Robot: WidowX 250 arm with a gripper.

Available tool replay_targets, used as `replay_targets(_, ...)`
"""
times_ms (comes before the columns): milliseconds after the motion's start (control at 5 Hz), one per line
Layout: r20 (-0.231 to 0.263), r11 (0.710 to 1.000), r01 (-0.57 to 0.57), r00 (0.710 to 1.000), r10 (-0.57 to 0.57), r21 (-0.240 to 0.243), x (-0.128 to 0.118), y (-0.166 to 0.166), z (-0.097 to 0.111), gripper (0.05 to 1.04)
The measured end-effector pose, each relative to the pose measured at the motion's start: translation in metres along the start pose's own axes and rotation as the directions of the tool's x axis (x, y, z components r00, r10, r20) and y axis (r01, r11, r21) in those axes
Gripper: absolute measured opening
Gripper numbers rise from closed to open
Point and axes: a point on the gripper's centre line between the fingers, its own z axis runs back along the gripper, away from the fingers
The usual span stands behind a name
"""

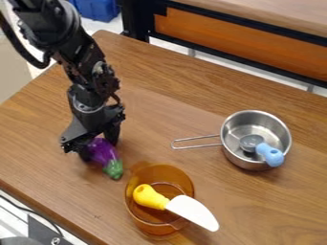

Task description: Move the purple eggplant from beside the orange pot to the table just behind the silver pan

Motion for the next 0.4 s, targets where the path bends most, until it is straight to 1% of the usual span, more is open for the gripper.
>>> replay_targets(200,-0.027,1.000,-0.020,0.999,0.020,-0.004,0.0018,0.0024,-0.0007,0.703)
replay_targets(400,-0.050,1.000,0.001,0.999,0.000,0.002,0.0016,0.0017,0.0003,0.703)
